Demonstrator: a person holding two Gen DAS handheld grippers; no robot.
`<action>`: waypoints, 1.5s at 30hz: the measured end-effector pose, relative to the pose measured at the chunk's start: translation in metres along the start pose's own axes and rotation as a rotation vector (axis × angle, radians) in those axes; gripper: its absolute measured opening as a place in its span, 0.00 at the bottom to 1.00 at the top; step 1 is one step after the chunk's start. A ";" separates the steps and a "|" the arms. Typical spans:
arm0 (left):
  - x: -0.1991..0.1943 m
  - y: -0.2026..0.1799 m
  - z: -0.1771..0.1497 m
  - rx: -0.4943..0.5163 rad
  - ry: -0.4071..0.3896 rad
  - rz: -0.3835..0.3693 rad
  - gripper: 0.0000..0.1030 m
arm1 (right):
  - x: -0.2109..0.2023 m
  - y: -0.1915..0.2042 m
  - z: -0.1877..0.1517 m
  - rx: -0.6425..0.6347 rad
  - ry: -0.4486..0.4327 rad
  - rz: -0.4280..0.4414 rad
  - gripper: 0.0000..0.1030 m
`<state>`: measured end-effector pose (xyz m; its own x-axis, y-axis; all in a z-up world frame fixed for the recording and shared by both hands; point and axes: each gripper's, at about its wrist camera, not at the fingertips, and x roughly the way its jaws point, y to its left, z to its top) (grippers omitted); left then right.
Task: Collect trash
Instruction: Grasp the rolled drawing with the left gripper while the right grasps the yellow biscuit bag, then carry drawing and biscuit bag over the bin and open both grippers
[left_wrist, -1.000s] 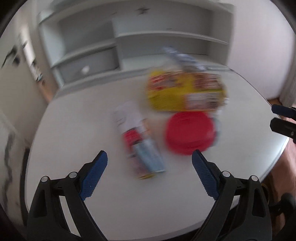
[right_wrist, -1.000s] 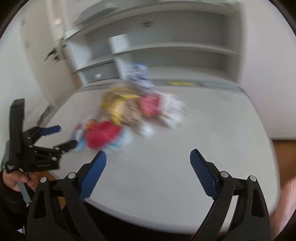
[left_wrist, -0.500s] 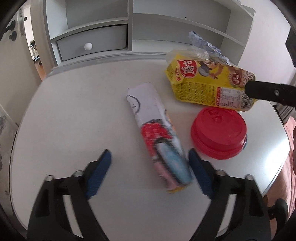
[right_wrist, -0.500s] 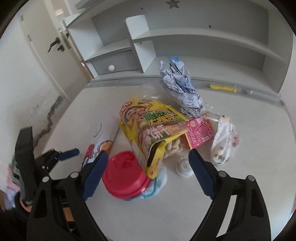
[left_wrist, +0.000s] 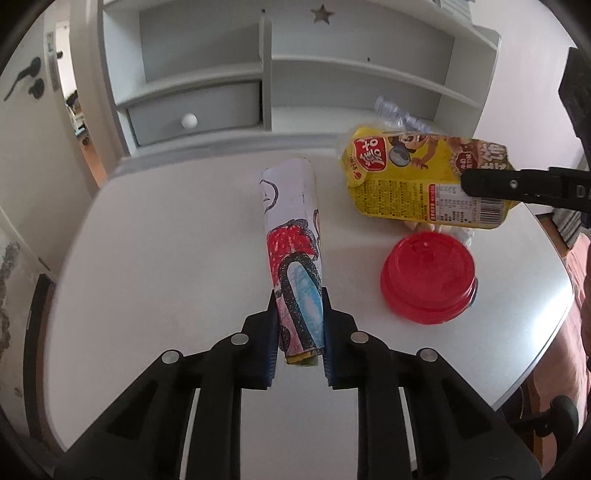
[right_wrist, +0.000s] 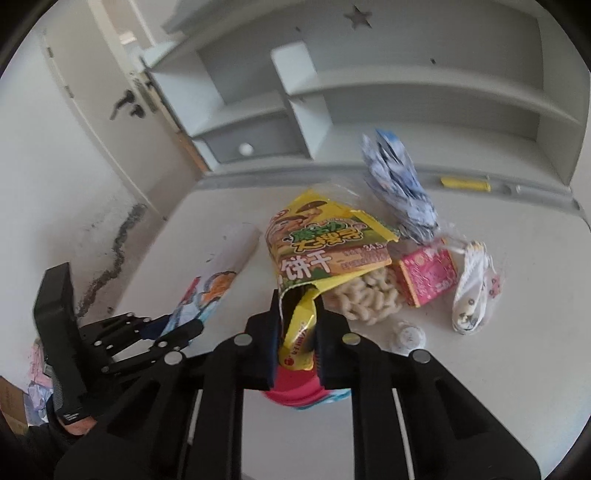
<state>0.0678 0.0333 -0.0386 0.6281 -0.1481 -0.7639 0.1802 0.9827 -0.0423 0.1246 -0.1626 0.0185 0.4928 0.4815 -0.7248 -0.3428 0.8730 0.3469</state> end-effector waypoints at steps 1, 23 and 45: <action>-0.005 0.001 0.001 -0.002 -0.009 0.003 0.17 | -0.006 0.003 0.000 -0.004 -0.013 0.009 0.15; -0.067 -0.217 0.021 0.320 -0.152 -0.356 0.15 | -0.245 -0.162 -0.195 0.343 -0.294 -0.475 0.15; 0.066 -0.603 -0.207 1.028 0.383 -0.833 0.15 | -0.278 -0.314 -0.558 1.131 0.028 -0.742 0.15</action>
<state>-0.1558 -0.5460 -0.1965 -0.1555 -0.4427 -0.8831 0.9756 0.0715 -0.2076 -0.3511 -0.6136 -0.2208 0.2518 -0.1176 -0.9606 0.8421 0.5157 0.1576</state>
